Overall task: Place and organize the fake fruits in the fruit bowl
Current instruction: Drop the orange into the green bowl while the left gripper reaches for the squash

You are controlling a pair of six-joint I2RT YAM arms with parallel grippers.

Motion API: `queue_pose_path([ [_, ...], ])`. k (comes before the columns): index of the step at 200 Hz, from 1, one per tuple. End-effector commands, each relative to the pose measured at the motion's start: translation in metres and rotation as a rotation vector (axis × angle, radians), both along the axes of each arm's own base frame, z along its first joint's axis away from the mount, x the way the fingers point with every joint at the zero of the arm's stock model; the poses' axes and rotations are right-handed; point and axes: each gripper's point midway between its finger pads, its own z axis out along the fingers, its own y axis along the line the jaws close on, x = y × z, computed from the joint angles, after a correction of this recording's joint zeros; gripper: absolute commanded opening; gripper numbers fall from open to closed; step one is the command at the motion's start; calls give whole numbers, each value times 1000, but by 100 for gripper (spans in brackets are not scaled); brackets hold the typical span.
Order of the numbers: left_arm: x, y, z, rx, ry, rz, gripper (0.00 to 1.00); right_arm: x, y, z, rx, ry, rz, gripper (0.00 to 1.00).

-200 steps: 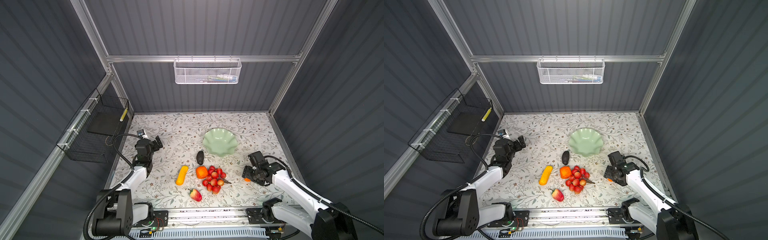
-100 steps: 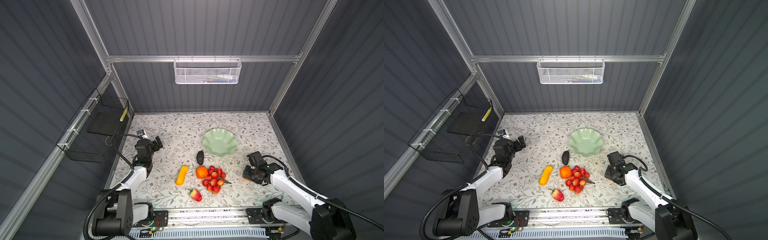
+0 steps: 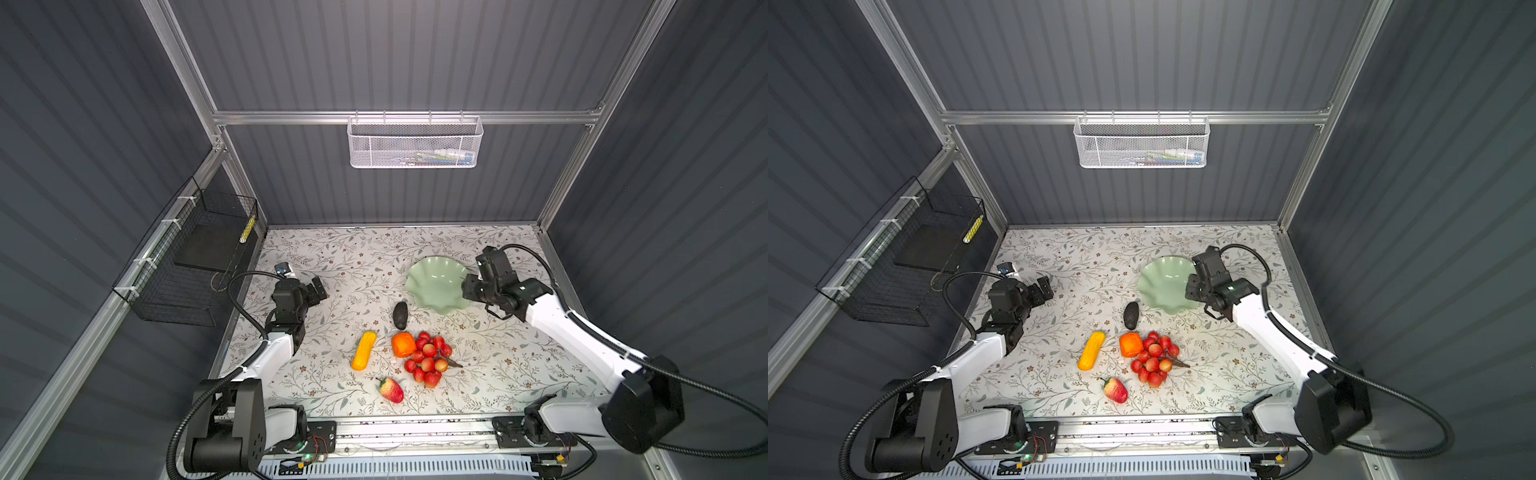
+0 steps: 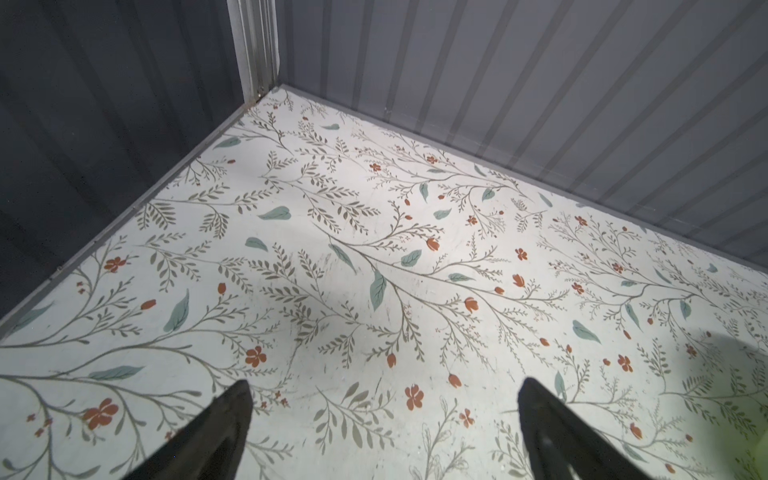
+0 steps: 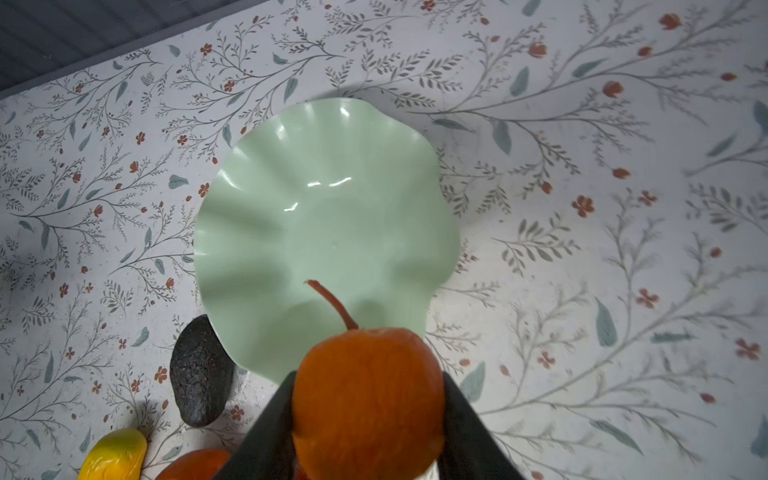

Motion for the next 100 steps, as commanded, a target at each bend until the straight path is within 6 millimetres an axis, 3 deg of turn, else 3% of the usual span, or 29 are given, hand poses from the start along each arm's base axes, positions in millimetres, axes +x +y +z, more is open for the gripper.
queue_pose_path([
  [1, -1, -9, 14, -50, 5, -32, 100, 26, 18, -11, -44, -14, 79, 37],
  [35, -4, -34, 7, -162, 61, -135, 98, 64, 39, -54, -110, 48, 132, 38],
  [54, -9, -44, -2, -194, 134, -178, 92, 80, 48, -72, -123, 78, 150, 39],
  [100, -31, -78, -26, -280, 279, -291, 87, 103, 60, -107, -138, 126, 159, 40],
])
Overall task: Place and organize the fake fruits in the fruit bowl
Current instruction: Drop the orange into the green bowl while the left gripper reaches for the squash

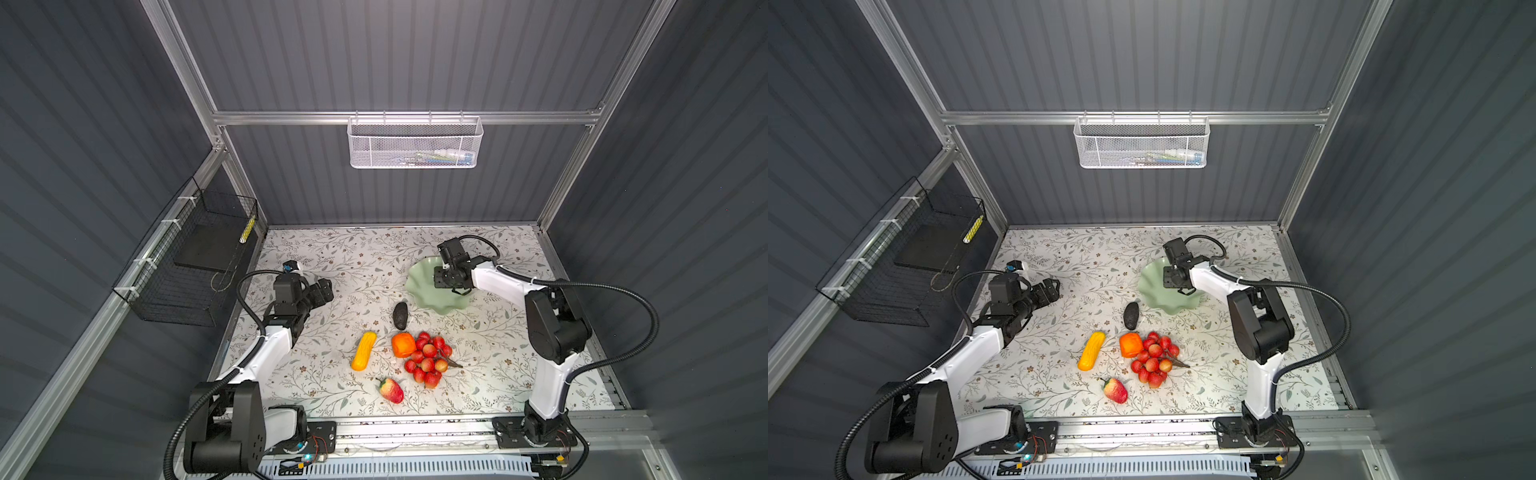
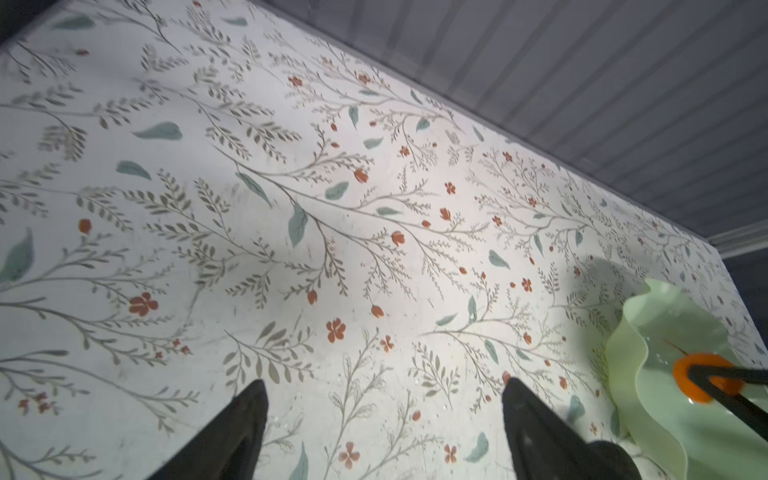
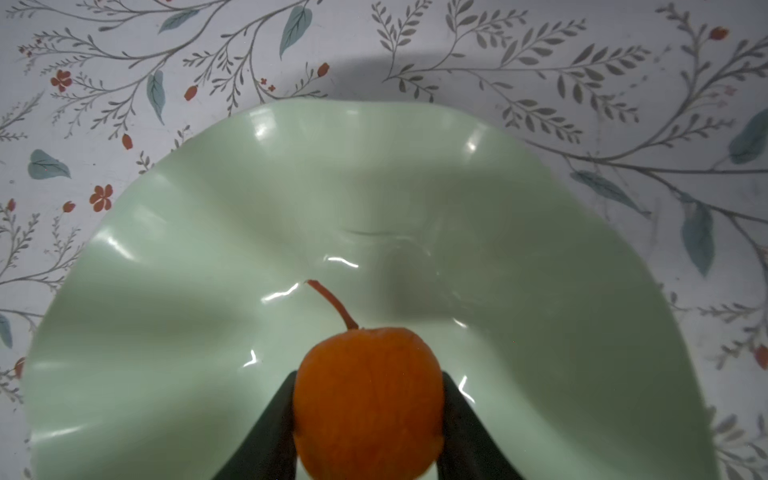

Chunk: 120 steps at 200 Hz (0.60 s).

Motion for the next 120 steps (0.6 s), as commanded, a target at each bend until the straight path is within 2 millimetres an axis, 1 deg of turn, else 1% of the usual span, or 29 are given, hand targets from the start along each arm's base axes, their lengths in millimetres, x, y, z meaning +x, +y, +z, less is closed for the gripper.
queue_pose_path([
  [1, -19, -28, -15, -64, 120, -98, 87, 13, 8, -3, 2, -6, 22, 41],
  [27, -34, -53, -23, -7, 165, -153, 87, 18, 10, -17, 3, 16, 9, 45],
  [41, -43, -64, -28, -6, 193, -179, 87, 19, 10, -21, 6, 25, 2, 50],
  [59, -54, -70, -35, -17, 228, -195, 86, 19, 11, -24, 16, 33, -3, 56],
  [69, -59, -72, -38, -16, 241, -204, 85, 20, 12, -23, 23, 32, -7, 61],
  [84, -68, -77, -41, -23, 259, -234, 84, 23, 12, -16, 35, 19, -12, 66],
  [95, -74, -82, -43, -28, 277, -264, 83, 26, 11, -6, 48, 0, -17, 70],
  [108, -82, -89, -45, -22, 300, -298, 82, 29, 10, 12, 71, -31, -22, 75],
  [120, -90, -96, -48, -5, 323, -329, 81, 31, 7, 35, 100, -79, -29, 80],
])
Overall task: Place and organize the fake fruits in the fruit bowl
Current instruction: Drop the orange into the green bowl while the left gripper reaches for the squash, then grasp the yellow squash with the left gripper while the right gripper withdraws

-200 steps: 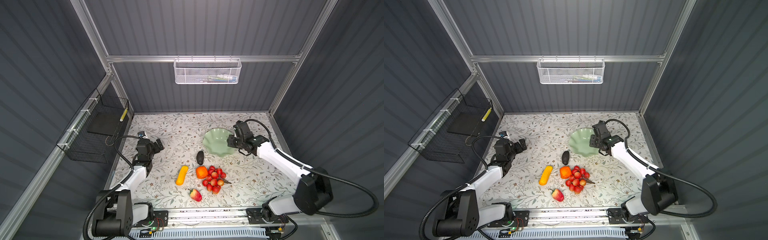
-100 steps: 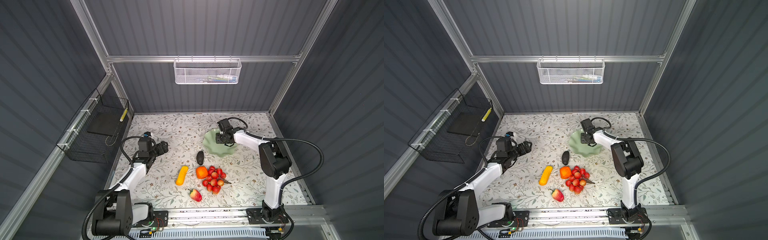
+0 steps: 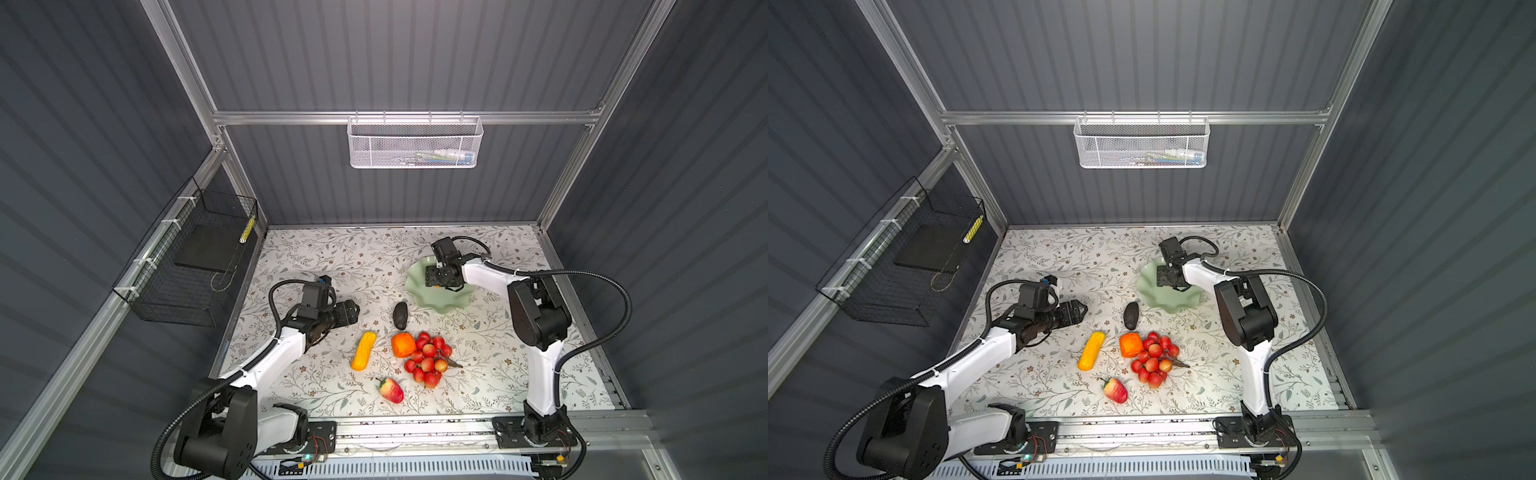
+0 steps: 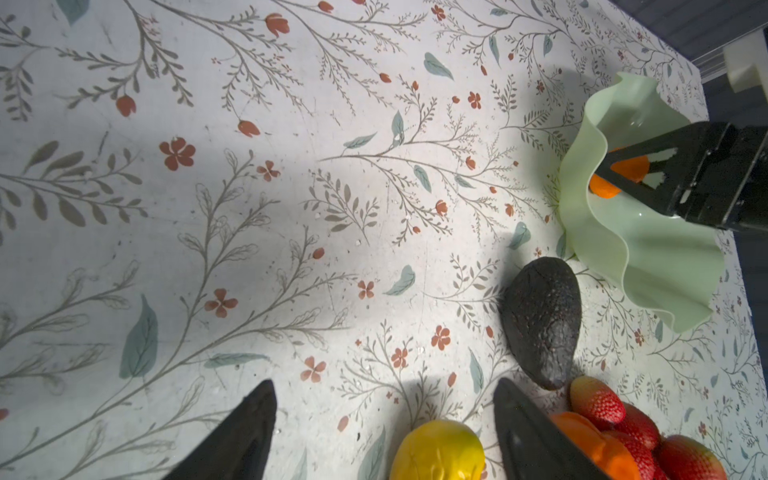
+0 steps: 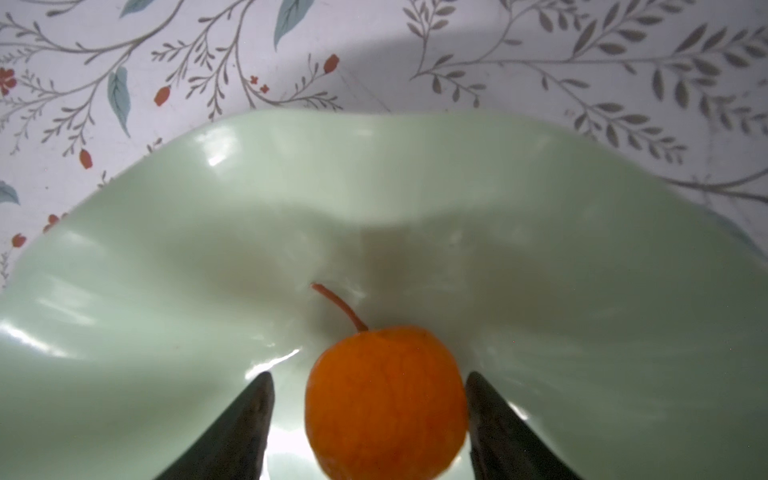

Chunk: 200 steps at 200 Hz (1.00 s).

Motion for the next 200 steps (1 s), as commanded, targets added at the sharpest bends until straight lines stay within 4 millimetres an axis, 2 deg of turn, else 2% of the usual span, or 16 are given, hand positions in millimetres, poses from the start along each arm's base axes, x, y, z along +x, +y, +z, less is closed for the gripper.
queue_pose_path([
  [1, -27, -14, -9, 5, 79, -80, 81, 13, -4, 56, 69, -110, -21, 80],
  [31, -41, -27, -23, 19, 130, -127, 80, 11, -16, 119, 140, -267, -39, 90],
  [60, -49, -42, -37, 56, 165, -170, 78, 0, -29, 162, 184, -384, -59, 96],
  [87, -61, -55, -54, 113, 205, -216, 74, -14, -40, 177, 209, -433, -81, 99],
  [107, -66, -58, -66, 155, 247, -240, 61, -21, -46, 178, 225, -438, -93, 99],
  [128, -66, -63, -69, 175, 261, -261, 45, -25, -52, 178, 237, -437, -106, 99],
  [156, -56, -65, -50, 196, 214, -277, 34, -27, -61, 175, 252, -436, -130, 99],
  [200, -25, -79, 14, 194, 70, -307, 31, -27, -79, 170, 308, -428, -180, 99],
])
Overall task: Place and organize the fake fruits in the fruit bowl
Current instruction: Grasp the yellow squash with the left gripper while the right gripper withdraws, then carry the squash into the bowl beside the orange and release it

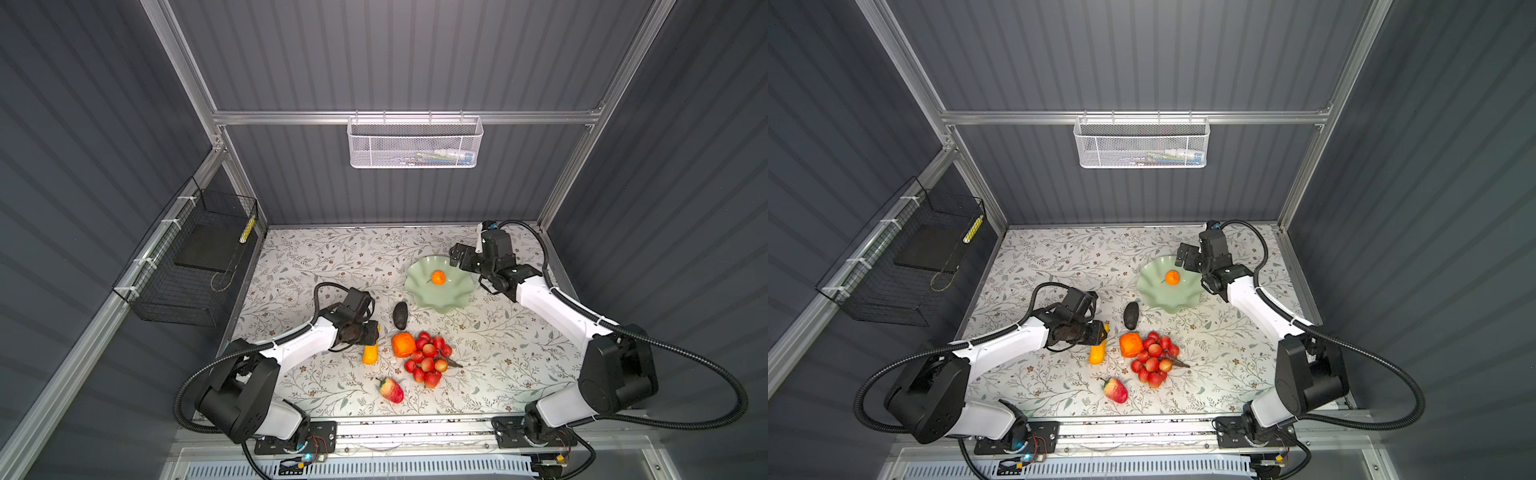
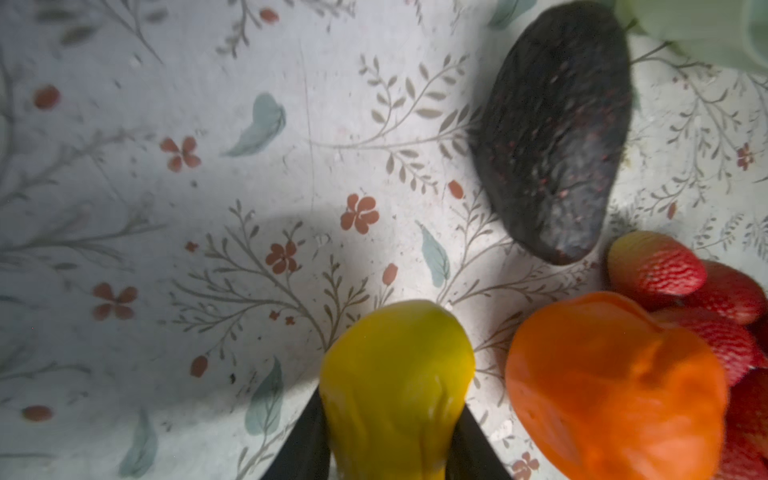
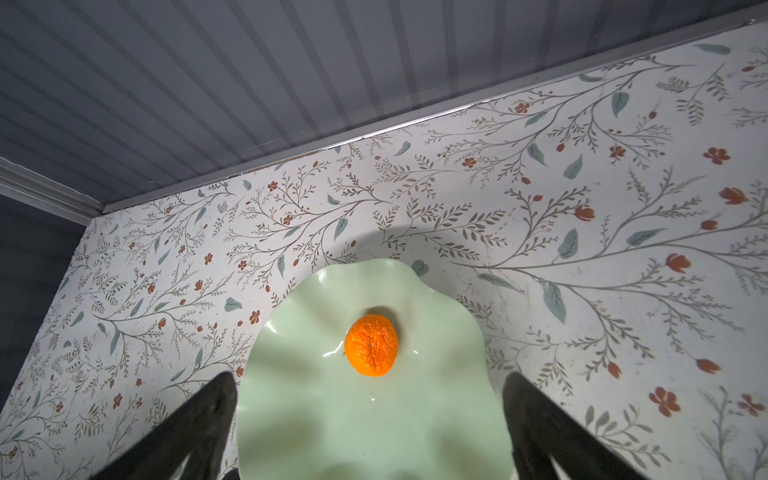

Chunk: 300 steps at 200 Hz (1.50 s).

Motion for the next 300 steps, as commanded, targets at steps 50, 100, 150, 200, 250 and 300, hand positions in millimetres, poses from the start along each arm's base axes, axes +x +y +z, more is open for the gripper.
queue_pose_path([
  [50, 79, -63, 105, -125, -269, -117, 31, -8, -40, 14, 94, -53, -83, 99],
  [100, 142, -136, 123, -255, -326, -180, 31, -27, -59, 15, 104, -58, -113, 99],
  [150, 172, -188, 95, -296, -292, -202, 31, -40, -62, 1, 113, -22, -116, 99],
  [200, 186, -202, 56, -285, -232, -144, 33, -46, -68, 2, 109, -23, -117, 99],
  [250, 195, -206, 32, -274, -186, -91, 42, -51, -74, 6, 107, -32, -124, 99],
  [300, 195, -205, 27, -271, -173, -66, 59, -54, -76, 9, 107, -39, -127, 99],
])
